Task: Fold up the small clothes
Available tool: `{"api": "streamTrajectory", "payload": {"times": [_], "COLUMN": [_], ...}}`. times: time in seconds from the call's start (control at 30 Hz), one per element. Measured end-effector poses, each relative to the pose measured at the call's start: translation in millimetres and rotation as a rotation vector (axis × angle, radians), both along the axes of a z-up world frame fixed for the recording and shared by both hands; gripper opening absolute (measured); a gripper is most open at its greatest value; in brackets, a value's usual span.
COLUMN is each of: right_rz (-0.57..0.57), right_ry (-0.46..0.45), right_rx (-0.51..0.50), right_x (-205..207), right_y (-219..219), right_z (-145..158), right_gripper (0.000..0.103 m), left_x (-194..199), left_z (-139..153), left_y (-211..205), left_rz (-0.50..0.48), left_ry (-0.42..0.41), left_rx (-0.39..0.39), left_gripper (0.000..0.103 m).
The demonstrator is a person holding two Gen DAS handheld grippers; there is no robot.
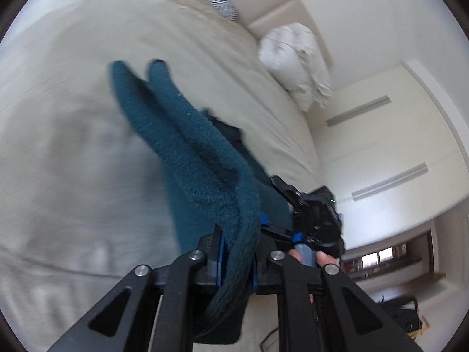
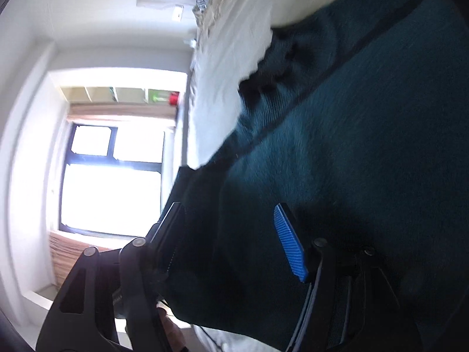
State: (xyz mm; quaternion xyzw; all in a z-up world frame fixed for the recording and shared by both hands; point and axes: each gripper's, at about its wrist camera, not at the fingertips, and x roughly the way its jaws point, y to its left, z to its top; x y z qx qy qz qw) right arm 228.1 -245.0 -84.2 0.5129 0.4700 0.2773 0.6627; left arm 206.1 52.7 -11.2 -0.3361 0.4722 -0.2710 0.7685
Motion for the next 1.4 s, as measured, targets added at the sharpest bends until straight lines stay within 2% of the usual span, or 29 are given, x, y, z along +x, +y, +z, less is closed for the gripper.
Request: {"api": "streamTrajectory", "payload": {"times": [0.13, 0.27, 0.33, 0.43, 0.5, 0.57, 0.6, 0.63, 0.73, 0.9, 0.93, 0.97, 1.0, 1.03, 1.07, 1.1, 1.2, 1.3, 1.4], "right_rz": [-0.084, -0.142, -0.155, -0.182, -0.176, -0.163, -0.156, -0.148, -0.114, -0.057, -0.045, -0.025, -0.008, 0.019, 0.033, 0.039, 0.039, 0.031, 0.024], "right_ry": [0.013, 0.009, -0.003, -0.003, 0.01, 0.03, 0.035, 0.034, 0.024, 0.012, 0.012, 0.016, 0.021, 0.032, 0.042, 0.049, 0.014, -0.023, -0.032], "right_rx": [0.099, 0.161, 0.192, 0.209, 0.193, 0.182, 0.179, 0.173, 0.145, 0.033, 0.001, -0.082, -0.138, -0.215, -0.268, -0.317, -0.437, -0.491, -0.516], "right_x": [-1.0, -4.2, -5.6, -7.6, -7.3, -6.6, -6.7, -6.6, -5.1, -2.3, -1.8, -0.7, 0.3, 1.3, 3.2, 3.0, -1.4, -4.4, -6.7], "right_y": [-47.9, -92.4, -108.3, -130.1, -139.1, -144.8, -146.7, -148.0, -147.1, -139.1, -136.8, -132.4, -128.8, -124.5, -121.4, -120.8, -126.3, -130.9, -137.3], "right_z": [-0.9, -1.8, -0.7, -3.2, -9.1, -16.8, -19.0, -19.7, -17.0, -7.2, -4.6, -0.6, 0.9, 2.2, 2.7, 3.3, 17.5, 33.1, 36.5], "right_gripper": [0.07, 0.077, 0.078, 0.085, 0.085, 0.084, 0.084, 0.084, 0.084, 0.082, 0.08, 0.071, 0.056, 0.047, 0.027, 0.017, 0.014, 0.013, 0.013], "left_x": [8.7, 16.0, 20.1, 23.4, 24.7, 20.6, 16.0, 12.1, 1.4, -5.3, -5.8, -6.7, -7.4, -7.3, -8.0, -8.8, -1.7, 5.4, 6.0], "left_z": [16.0, 16.4, 6.9, -16.1, -36.8, -49.3, -49.6, -47.5, -34.7, -37.4, -42.2, -47.5, -50.2, -50.7, -49.7, -48.3, -43.9, -41.4, -34.1], "left_y": [-54.5, -117.8, -147.0, -187.1, -204.4, -207.1, -202.3, -198.5, -179.2, -139.6, -135.9, -130.3, -127.4, -125.4, -127.7, -127.5, -134.2, -142.1, -153.8], "left_rz": [-0.084, -0.182, -0.227, -0.285, -0.306, -0.306, -0.301, -0.299, -0.275, -0.212, -0.202, -0.19, -0.187, -0.186, -0.185, -0.186, -0.197, -0.203, -0.218], "left_ry": [-0.05, -0.072, -0.057, -0.045, -0.003, 0.028, 0.023, 0.012, -0.052, -0.062, -0.049, -0.035, -0.031, -0.031, -0.031, -0.032, -0.047, -0.056, -0.076], "left_rx": [0.019, 0.026, 0.0, 0.009, 0.012, -0.007, -0.029, -0.036, -0.026, -0.027, -0.03, -0.034, -0.037, -0.037, -0.035, -0.03, -0.01, 0.003, 0.026], "left_gripper": [0.015, 0.015, 0.015, 0.015, 0.026, 0.044, 0.049, 0.058, 0.061, 0.061, 0.061, 0.06, 0.06, 0.06, 0.06, 0.06, 0.061, 0.062, 0.062]}}
